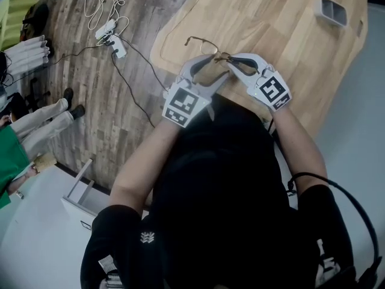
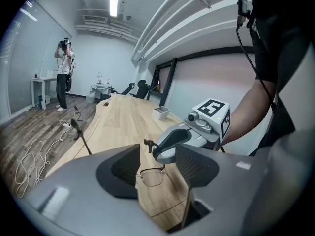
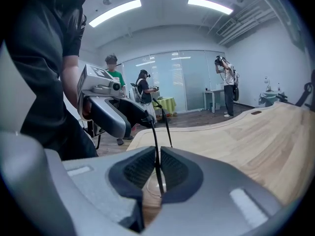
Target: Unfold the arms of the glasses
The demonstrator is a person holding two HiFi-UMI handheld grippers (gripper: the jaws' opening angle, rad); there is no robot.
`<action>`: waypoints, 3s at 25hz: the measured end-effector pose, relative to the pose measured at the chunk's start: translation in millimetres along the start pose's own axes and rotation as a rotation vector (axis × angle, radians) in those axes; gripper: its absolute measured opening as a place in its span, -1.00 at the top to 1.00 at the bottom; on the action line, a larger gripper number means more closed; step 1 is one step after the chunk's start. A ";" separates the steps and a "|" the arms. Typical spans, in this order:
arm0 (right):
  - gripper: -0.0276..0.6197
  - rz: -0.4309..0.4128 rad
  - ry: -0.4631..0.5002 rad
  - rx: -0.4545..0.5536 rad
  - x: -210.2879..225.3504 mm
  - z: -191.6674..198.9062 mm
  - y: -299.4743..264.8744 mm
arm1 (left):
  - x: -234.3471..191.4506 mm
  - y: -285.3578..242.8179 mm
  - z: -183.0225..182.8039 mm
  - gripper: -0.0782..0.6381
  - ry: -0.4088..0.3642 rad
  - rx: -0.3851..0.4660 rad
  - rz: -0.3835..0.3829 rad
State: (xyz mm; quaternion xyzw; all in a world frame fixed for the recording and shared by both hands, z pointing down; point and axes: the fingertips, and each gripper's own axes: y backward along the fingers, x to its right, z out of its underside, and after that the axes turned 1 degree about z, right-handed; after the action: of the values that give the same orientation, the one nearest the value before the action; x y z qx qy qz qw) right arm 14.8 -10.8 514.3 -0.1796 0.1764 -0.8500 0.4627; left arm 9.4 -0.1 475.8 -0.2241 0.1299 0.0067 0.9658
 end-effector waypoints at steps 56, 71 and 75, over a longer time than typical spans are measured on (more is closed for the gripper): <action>0.74 0.629 -0.249 0.271 -2.5 -27.6 154.1 | -0.5 17.7 -25.8 0.24 -0.514 -0.187 0.192; 0.74 1.003 -0.388 0.277 -44.4 -38.3 140.1 | -34.9 -46.3 41.9 0.40 -0.745 -0.366 0.489; 0.74 1.071 -0.453 0.265 -63.5 -23.7 132.3 | -35.5 -62.7 54.1 0.45 -0.754 -0.408 0.544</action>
State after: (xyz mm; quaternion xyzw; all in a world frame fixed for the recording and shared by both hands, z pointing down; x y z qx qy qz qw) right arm 131.6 -21.1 423.0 -0.1833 0.0319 -0.4539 0.8714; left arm -7.0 -31.4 558.7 -0.3482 -0.1782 0.3636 0.8455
